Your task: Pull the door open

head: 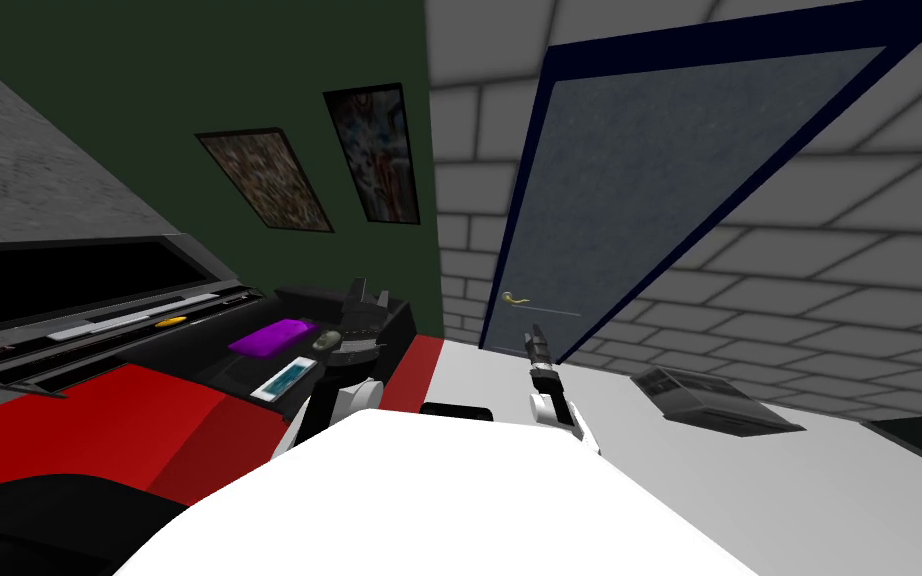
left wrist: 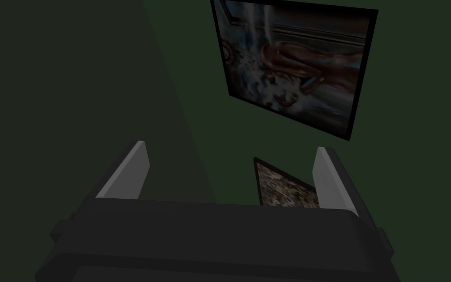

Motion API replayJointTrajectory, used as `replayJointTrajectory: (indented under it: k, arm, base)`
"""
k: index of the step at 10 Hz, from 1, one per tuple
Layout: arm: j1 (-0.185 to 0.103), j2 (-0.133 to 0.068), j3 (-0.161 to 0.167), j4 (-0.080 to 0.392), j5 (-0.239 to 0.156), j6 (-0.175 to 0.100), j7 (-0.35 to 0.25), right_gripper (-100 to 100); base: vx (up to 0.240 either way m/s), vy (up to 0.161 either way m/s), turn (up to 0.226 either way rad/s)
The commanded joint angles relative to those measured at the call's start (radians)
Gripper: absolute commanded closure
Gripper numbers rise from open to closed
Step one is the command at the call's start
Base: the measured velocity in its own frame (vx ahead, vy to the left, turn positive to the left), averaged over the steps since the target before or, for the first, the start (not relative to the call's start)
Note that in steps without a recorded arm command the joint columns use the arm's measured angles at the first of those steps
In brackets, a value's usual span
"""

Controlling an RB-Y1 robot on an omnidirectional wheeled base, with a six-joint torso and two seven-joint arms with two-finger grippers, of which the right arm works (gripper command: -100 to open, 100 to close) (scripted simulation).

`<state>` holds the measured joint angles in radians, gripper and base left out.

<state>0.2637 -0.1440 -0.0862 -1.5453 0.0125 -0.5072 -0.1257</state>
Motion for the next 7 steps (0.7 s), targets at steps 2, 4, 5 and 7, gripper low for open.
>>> replayJointTrajectory:
  k: [2,4,5,7]
  arm:
    - [-0.022,-0.009,-0.011,0.071,-0.002,-0.012,0.001,-100]
    - [-0.036,-0.015,-0.018,0.118,-0.003,-0.020,0.002,-100]
    - [-0.043,-0.018,-0.022,0.142,-0.004,-0.024,0.002,-100]
    - [-0.062,-0.027,-0.033,0.209,-0.006,-0.036,0.003,-100]
  base:
    - [0.092,-0.017,0.035]
    - [0.092,-0.023,0.034]
    - [0.100,-0.027,0.038]
    - [0.137,-0.024,0.048]
